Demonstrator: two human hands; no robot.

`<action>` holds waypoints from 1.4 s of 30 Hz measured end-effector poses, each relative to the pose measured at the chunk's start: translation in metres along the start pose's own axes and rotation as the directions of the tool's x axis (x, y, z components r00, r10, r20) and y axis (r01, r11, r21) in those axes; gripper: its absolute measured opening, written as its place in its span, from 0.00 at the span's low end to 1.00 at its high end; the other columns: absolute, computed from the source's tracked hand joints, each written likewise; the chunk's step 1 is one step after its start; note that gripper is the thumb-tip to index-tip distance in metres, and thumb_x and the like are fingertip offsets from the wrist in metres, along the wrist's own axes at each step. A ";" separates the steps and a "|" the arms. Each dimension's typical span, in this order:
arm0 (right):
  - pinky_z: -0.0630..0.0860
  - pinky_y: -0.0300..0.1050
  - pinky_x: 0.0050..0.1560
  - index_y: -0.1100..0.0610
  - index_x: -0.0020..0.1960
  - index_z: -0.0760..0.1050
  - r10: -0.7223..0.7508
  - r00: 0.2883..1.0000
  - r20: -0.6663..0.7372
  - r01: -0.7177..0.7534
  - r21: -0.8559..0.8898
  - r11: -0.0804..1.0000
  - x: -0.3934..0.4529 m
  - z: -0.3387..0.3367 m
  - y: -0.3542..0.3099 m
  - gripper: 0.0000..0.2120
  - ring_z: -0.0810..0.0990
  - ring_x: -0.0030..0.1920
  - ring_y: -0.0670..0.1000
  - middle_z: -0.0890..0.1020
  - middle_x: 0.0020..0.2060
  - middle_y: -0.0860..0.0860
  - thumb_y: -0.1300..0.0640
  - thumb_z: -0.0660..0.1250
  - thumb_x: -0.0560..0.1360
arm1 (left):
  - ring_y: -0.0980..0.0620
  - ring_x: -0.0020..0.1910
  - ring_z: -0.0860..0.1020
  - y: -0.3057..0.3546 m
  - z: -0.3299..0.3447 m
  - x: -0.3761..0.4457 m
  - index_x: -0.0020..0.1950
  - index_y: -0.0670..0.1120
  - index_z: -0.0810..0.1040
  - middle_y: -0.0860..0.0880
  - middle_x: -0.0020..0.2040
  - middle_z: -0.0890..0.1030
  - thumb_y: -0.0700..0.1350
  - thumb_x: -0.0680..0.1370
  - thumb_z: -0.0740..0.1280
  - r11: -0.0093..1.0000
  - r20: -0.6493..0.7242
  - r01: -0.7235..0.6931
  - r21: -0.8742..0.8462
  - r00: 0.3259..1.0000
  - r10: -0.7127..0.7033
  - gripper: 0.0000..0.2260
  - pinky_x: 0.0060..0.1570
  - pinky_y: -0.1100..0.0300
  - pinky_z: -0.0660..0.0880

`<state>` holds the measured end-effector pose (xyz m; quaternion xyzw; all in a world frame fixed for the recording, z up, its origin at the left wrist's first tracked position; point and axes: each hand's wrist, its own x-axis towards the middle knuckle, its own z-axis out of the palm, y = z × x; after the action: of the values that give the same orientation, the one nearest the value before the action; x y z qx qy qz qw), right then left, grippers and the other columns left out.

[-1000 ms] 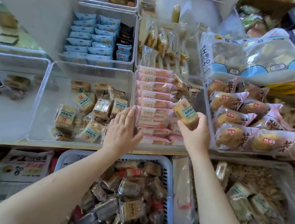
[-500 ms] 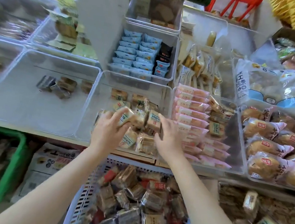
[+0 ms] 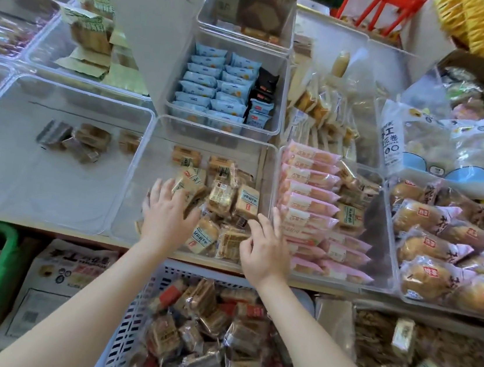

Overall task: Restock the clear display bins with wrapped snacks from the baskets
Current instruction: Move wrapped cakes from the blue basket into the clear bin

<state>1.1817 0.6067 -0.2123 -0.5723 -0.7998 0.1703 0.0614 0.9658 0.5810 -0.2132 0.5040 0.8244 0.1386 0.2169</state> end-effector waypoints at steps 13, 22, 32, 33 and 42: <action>0.69 0.48 0.65 0.59 0.70 0.70 0.428 0.863 -0.270 -0.344 0.307 0.887 0.011 -0.086 0.138 0.23 0.70 0.66 0.56 0.70 0.67 0.56 0.65 0.64 0.75 | 0.49 0.80 0.45 0.133 0.078 -0.033 0.81 0.48 0.46 0.47 0.82 0.48 0.62 0.81 0.54 0.950 0.106 -0.312 -0.007 0.945 0.311 0.35 0.77 0.50 0.47; 0.72 0.54 0.64 0.52 0.70 0.70 0.280 0.902 -0.329 -0.243 0.149 0.958 0.111 -0.093 0.186 0.27 0.72 0.66 0.58 0.73 0.67 0.56 0.58 0.73 0.73 | 0.48 0.80 0.48 0.140 0.082 -0.038 0.82 0.47 0.47 0.47 0.81 0.52 0.60 0.82 0.51 0.949 0.078 -0.286 0.133 0.957 0.278 0.33 0.76 0.53 0.44; 0.71 0.38 0.48 0.59 0.56 0.78 0.523 0.706 -0.478 -0.210 0.564 0.799 0.063 -0.133 0.165 0.12 0.75 0.47 0.48 0.80 0.49 0.52 0.52 0.69 0.77 | 0.47 0.80 0.47 0.143 0.077 -0.041 0.82 0.47 0.45 0.46 0.81 0.51 0.60 0.82 0.50 0.948 0.093 -0.288 0.134 0.956 0.277 0.32 0.77 0.51 0.45; 0.73 0.38 0.49 0.57 0.57 0.77 0.540 0.705 -0.460 -0.196 0.606 0.771 0.047 -0.137 0.155 0.12 0.75 0.47 0.46 0.79 0.48 0.49 0.52 0.69 0.77 | 0.47 0.80 0.46 0.143 0.078 -0.040 0.82 0.47 0.45 0.46 0.82 0.51 0.60 0.82 0.50 0.950 0.099 -0.287 0.123 0.956 0.276 0.33 0.77 0.51 0.44; 0.72 0.32 0.48 0.45 0.56 0.77 0.088 0.993 0.073 -0.114 0.586 0.802 -0.023 -0.128 0.056 0.16 0.76 0.51 0.38 0.77 0.52 0.41 0.59 0.70 0.72 | 0.49 0.71 0.66 0.127 0.020 -0.058 0.75 0.50 0.66 0.49 0.73 0.69 0.61 0.72 0.69 0.841 -0.051 -0.500 -0.208 0.864 0.501 0.34 0.69 0.51 0.66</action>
<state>1.2774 0.6276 -0.1096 -0.5631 -0.6771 0.4247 0.2099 1.0972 0.5868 -0.1611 0.6756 0.6440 0.2769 0.2283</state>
